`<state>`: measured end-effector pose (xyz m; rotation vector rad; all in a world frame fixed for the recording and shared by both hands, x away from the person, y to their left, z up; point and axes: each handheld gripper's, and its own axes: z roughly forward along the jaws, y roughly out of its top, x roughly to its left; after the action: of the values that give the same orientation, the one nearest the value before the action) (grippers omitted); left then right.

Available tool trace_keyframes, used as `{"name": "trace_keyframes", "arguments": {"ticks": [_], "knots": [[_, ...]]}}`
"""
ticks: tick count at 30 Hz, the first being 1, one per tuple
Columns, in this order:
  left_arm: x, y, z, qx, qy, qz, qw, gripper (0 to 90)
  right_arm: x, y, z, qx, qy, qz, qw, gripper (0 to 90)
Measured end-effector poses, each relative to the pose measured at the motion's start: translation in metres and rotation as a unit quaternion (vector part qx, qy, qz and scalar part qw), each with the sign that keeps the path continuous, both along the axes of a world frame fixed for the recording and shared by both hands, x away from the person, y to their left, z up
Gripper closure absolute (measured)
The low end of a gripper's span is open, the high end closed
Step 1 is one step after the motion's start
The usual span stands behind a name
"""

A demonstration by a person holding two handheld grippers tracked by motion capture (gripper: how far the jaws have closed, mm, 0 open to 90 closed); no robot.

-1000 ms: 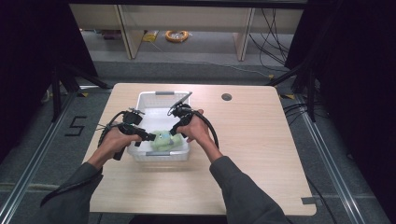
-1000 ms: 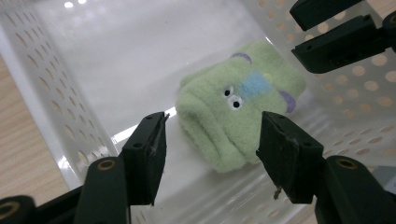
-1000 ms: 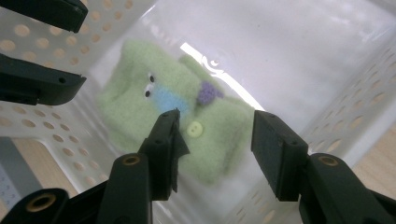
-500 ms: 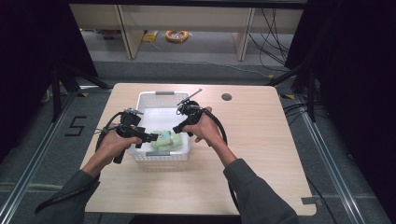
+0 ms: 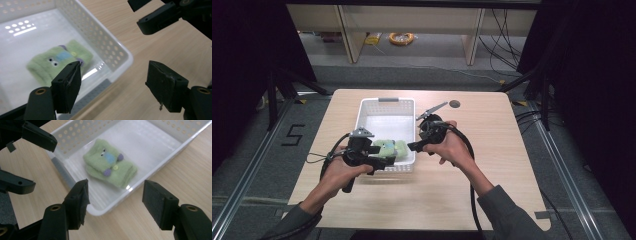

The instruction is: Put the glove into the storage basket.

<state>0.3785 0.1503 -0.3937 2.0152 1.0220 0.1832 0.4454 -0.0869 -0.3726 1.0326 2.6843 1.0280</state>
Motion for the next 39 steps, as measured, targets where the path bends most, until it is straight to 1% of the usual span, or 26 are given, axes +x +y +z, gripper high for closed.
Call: {"name": "trace_keyframes", "arguments": {"ticks": [2, 3, 4, 5, 6, 7, 8, 9, 12, 13, 14, 17, 18, 19, 22, 23, 24, 26, 27, 29, 31, 34, 35, 36, 38, 39], "knots": [[-0.005, -0.004, 0.000, -0.014, -0.006, 0.000, 0.9999, 27.1, -0.005, -0.007, 0.001, 0.005, -0.006, 0.008, 0.9999, 38.7], [-0.007, -0.003, 0.001, -0.007, -0.010, -0.007, 0.9999, 27.1, -0.008, -0.010, 0.002, -0.001, -0.006, -0.004, 1.0000, 38.7], [-0.009, -0.005, 0.001, -0.016, -0.014, -0.002, 0.9998, 27.0, -0.010, -0.014, 0.003, 0.003, -0.014, 0.010, 0.9999, 38.4], [-0.010, -0.005, 0.001, -0.010, -0.014, -0.007, 0.9998, 26.8, -0.012, -0.018, 0.004, 0.005, -0.016, 0.010, 0.9998, 38.1], [-0.012, -0.007, 0.000, -0.023, -0.015, 0.001, 0.9996, 26.6, -0.015, -0.021, 0.004, 0.007, -0.014, 0.006, 0.9999, 38.0], [-0.013, -0.007, 0.000, -0.020, -0.016, -0.007, 0.9996, 26.6, -0.018, -0.023, 0.005, 0.008, -0.009, -0.002, 0.9999, 37.8], [-0.015, -0.009, -0.001, -0.025, -0.019, -0.003, 0.9995, 26.6, -0.019, -0.026, 0.003, 0.010, -0.021, -0.010, 0.9997, 37.7], [-0.016, -0.008, -0.002, -0.012, -0.017, -0.013, 0.9997, 26.6, -0.021, -0.029, 0.002, 0.017, -0.022, 0.003, 0.9996, 37.6], [-0.020, -0.013, -0.008, -0.023, -0.012, -0.014, 0.9996, 26.6, -0.025, -0.039, 0.001, 0.020, -0.028, 0.011, 0.9994, 37.4], [-0.021, -0.013, -0.010, -0.021, -0.010, -0.019, 0.9996, 26.5, -0.027, -0.042, 0.000, 0.019, -0.026, 0.008, 0.9995, 37.4], [-0.022, -0.016, -0.012, -0.032, -0.011, -0.014, 0.9993, 26.5, -0.029, -0.044, -0.003, 0.027, -0.028, 0.002, 0.9992, 37.3], [-0.025, -0.018, -0.018, -0.036, -0.005, -0.020, 0.9991, 26.4, -0.034, -0.055, -0.007, 0.030, -0.025, 0.006, 0.9992, 37.1], [-0.026, -0.019, -0.020, -0.040, -0.004, -0.021, 0.9990, 26.4, -0.035, -0.058, -0.009, 0.037, -0.032, 0.009, 0.9988, 36.9], [-0.026, -0.020, -0.021, -0.041, -0.003, -0.022, 0.9989, 26.4, -0.037, -0.061, -0.011, 0.042, -0.030, -0.004, 0.9987, 36.7], [-0.029, -0.024, -0.026, -0.044, -0.001, -0.031, 0.9986, 25.3, -0.044, -0.070, -0.013, 0.048, -0.022, -0.011, 0.9986, 35.6], [-0.030, -0.026, -0.027, -0.048, 0.000, -0.031, 0.9984, 24.9, -0.045, -0.072, -0.017, 0.054, -0.031, -0.013, 0.9980, 35.3], [-0.032, -0.027, -0.028, -0.047, -0.002, -0.031, 0.9984, 24.6, -0.046, -0.077, -0.016, 0.047, -0.029, -0.007, 0.9984, 35.1], [-0.033, -0.029, -0.030, -0.043, -0.002, -0.036, 0.9984, 23.5, -0.051, -0.081, -0.018, 0.058, -0.025, -0.012, 0.9980, 34.7], [-0.034, -0.030, -0.031, -0.041, -0.004, -0.038, 0.9985, 22.9, -0.053, -0.083, -0.020, 0.062, -0.032, -0.014, 0.9975, 34.6], [-0.036, -0.032, -0.033, -0.041, -0.003, -0.042, 0.9983, 22.2, -0.057, -0.088, -0.020, 0.063, -0.023, -0.016, 0.9976, 34.2], [-0.037, -0.032, -0.034, -0.042, -0.001, -0.050, 0.9979, 21.5, -0.059, -0.094, -0.021, 0.064, -0.034, -0.013, 0.9973, 33.8], [-0.040, -0.034, -0.036, -0.044, -0.005, -0.051, 0.9977, 21.1, -0.065, -0.099, -0.023, 0.076, -0.032, -0.020, 0.9964, 32.5], [-0.040, -0.035, -0.037, -0.046, -0.006, -0.051, 0.9976, 21.0, -0.064, -0.102, -0.023, 0.075, -0.041, -0.007, 0.9963, 32.2], [-0.041, -0.035, -0.036, -0.042, -0.004, -0.055, 0.9976, 20.9, -0.068, -0.104, -0.023, 0.073, -0.041, -0.023, 0.9962, 32.1], [-0.044, -0.037, -0.038, -0.043, -0.006, -0.054, 0.9976, 20.9, -0.070, -0.107, -0.024, 0.077, -0.048, -0.020, 0.9957, 31.4], [-0.045, -0.038, -0.039, -0.044, -0.003, -0.057, 0.9974, 20.8, -0.075, -0.108, -0.024, 0.082, -0.033, -0.032, 0.9956, 31.4]]}}
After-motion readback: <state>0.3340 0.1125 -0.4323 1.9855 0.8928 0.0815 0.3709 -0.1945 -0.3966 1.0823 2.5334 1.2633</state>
